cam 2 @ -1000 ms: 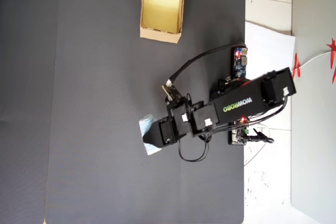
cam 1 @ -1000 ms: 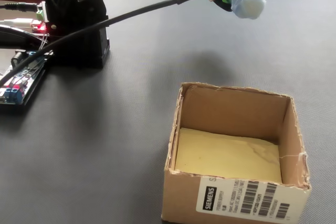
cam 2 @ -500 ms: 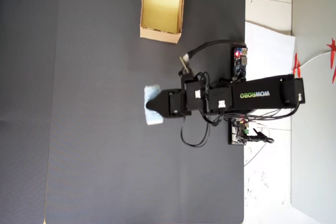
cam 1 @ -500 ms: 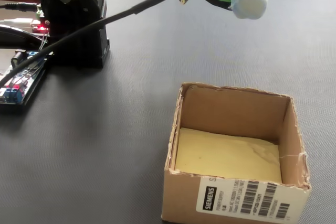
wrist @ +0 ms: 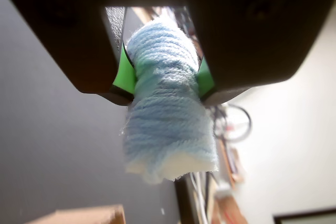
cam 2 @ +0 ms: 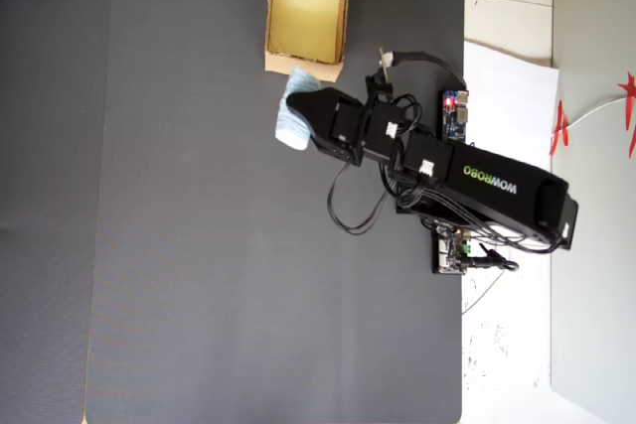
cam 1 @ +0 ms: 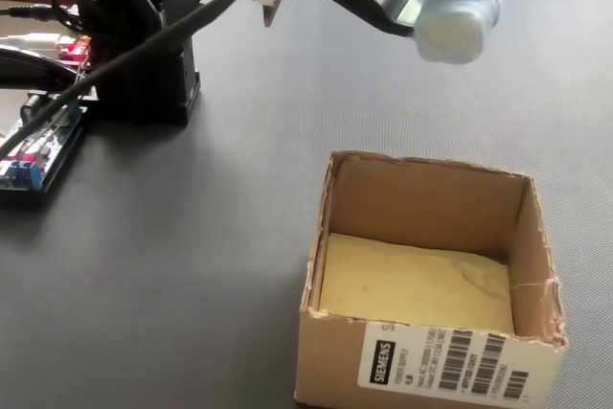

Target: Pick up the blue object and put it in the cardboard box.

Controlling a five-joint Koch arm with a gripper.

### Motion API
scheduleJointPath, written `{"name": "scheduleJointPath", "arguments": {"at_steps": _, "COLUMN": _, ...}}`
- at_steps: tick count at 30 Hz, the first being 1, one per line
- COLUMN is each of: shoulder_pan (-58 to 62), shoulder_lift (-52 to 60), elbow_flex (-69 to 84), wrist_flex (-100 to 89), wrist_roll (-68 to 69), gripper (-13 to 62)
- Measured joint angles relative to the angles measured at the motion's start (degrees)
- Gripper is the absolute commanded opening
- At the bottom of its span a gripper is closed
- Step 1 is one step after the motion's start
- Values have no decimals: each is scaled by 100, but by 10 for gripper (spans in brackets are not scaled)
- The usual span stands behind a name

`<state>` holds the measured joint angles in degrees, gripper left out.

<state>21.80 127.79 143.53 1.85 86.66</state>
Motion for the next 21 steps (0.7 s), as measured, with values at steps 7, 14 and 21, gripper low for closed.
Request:
{"name": "scheduleJointPath", "arguments": {"at_steps": 7, "shoulder_pan": 1055, "shoulder_lift": -246, "elbow_flex": -9, "wrist_flex": -149, "wrist_roll": 9, "gripper": 76}}
{"name": "scheduleJointPath", "arguments": {"at_steps": 14, "shoulder_pan": 2083, "shoulder_lift": -1670, "elbow_flex": -1310, "wrist_flex": -229, "wrist_roll": 0, "gripper": 76}}
{"name": "scheduleJointPath", "arguments": {"at_steps": 21, "shoulder_pan": 2505, "shoulder_lift": -2276, "elbow_flex": -1556, "wrist_flex": -255, "wrist_roll": 0, "gripper": 178}}
